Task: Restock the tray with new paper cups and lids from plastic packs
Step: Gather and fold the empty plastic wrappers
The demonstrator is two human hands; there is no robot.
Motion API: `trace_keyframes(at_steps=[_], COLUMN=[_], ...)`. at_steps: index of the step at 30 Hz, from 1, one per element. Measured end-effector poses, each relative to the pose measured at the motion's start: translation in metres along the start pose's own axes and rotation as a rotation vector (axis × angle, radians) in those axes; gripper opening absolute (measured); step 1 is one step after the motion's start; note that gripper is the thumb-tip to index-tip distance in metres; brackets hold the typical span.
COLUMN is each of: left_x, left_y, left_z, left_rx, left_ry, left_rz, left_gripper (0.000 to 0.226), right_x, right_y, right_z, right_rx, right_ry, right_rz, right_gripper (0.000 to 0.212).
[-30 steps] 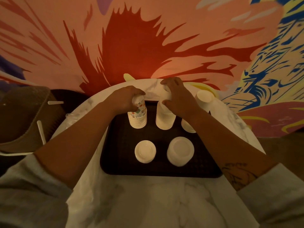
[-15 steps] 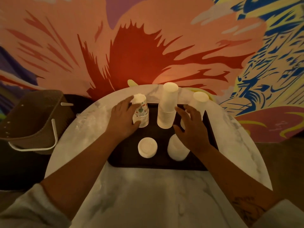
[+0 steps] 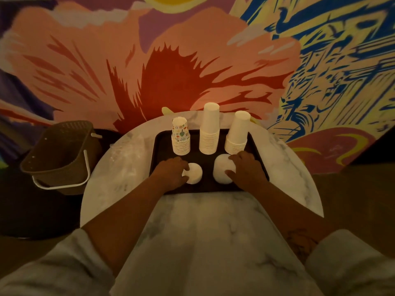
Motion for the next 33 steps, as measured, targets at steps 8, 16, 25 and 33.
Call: trace_keyframes(at_steps=[8,16,25,33], left_x=[-0.032,-0.136,-0.159,-0.124], left_y=[0.025,0.050,0.078,0.043], left_z=[0.020,0.015,0.009,0.024], left_rx=[-0.037,-0.042,-0.020,-0.174], left_ry=[-0.102,0.122,0.197,0.173], left_rz=[-0.115,-0.126,-0.125,-0.091], left_gripper=[0.071,0.073,0.068,0.068], right_x=[-0.044,-0.126,-0.153,-0.106], right_y=[-0.022,-0.042,-0.036,-0.033], right_z=[0.025,0.006,0.000,0.002], right_rx=[0.046,0.007,-0.031,-0.039], right_ry=[0.039,0.126,0.162,0.032], right_rz=[0.038,0.012,0.012,0.005], right_gripper=[0.061,0.070,0.067,0.066])
Point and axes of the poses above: each hand's wrist, its own z-axis away from the middle knuckle, its own x-axis out of the palm, y = z × x, the point moved 8 cm from there along -z, towards the middle knuckle, and after that the axes turned 13 degrees about x, right-handed, at the moved point
